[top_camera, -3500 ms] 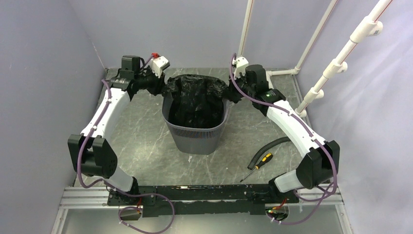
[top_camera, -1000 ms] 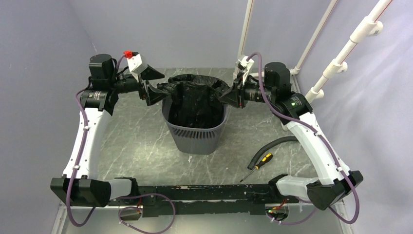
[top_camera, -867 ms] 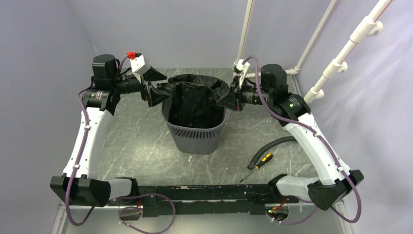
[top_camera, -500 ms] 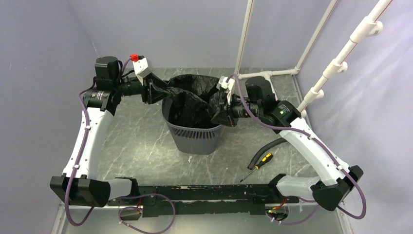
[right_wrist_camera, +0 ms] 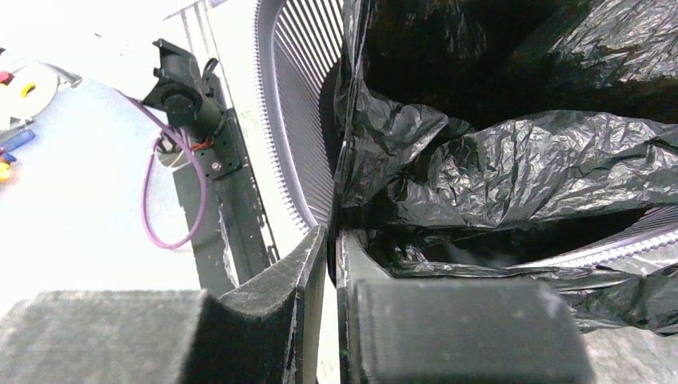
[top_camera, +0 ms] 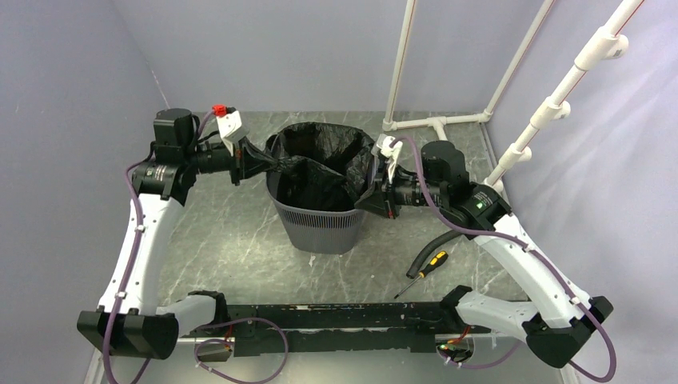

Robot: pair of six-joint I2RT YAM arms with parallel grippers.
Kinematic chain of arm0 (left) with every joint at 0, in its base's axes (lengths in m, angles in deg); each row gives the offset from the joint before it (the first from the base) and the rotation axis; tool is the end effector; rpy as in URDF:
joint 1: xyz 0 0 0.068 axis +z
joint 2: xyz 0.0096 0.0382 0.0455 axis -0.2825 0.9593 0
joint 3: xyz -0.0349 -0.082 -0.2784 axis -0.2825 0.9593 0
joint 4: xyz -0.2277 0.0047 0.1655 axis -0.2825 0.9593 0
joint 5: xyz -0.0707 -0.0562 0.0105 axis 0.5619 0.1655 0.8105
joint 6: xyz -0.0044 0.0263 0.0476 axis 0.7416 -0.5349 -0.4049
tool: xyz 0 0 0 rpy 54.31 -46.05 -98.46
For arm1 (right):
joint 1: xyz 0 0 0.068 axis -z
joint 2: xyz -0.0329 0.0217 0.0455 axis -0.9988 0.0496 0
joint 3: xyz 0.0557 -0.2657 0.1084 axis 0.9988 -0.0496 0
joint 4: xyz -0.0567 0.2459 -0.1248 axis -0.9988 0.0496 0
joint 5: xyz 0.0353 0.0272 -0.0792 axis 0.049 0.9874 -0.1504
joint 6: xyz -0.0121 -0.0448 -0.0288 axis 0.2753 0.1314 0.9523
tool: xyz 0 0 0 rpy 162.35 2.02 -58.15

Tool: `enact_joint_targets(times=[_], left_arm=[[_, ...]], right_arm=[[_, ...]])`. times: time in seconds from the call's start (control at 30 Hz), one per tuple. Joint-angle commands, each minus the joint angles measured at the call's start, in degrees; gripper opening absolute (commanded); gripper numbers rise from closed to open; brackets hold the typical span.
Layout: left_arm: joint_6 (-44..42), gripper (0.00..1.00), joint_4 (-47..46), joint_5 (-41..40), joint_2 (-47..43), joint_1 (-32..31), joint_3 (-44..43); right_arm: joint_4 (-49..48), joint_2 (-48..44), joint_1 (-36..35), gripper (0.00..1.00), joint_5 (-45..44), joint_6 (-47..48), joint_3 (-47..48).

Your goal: Put the trash bags into the trash bin

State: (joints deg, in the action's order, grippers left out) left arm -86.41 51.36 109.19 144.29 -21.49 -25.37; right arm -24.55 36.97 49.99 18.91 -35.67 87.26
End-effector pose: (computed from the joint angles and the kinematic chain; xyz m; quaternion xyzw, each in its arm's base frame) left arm 0.2310 -0.0532 0.4427 0.4310 0.6438 -0.3772 0.5074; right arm 0.1642 0.1506 0.4230 -0.4116 0.7050 0.3996 0.4170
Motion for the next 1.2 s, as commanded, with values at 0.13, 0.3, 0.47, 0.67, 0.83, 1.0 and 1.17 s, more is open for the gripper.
enact_joint_targets(times=[0.13,0.3,0.47,0.67,0.83,1.0,1.17], left_arm=[[5.06,0.02,-5.67,-5.57,-9.24,-0.19,5.97],[7.48,0.03,-8.09,-8.89,-12.09,-0.19,9.51],[9.19,0.03,-10.15,-12.28,-13.54,-0.19,11.67],[16.03,0.05,-17.54,-13.32,-15.23,-0.19,14.27],[17.98,0.47,-16.29,-19.03,-15.66,-0.19,13.61],[24.34,0.76,-13.16,-32.03,-17.8,-0.19,11.71],[37.36,0.92,-9.83,-42.56,-20.66,-0.19,10.75]], right_arm=[[-6.8,-5.92,-0.27,0.17,-3.43,-6.09,-6.03],[-9.35,-8.38,-0.27,0.24,-2.16,-8.88,-9.03],[-8.72,-6.94,-0.27,0.3,0.19,-10.23,-8.79],[-10.61,-7.01,-0.32,0.45,2.56,-10.76,-8.43],[-9.88,-6.02,-0.3,0.48,0.95,-12.39,-8.63],[-9.46,-4.83,-0.36,0.49,-1.66,-15.42,-9.62],[-14.63,-4.89,-0.59,0.5,-2.37,-20.58,-12.24]])
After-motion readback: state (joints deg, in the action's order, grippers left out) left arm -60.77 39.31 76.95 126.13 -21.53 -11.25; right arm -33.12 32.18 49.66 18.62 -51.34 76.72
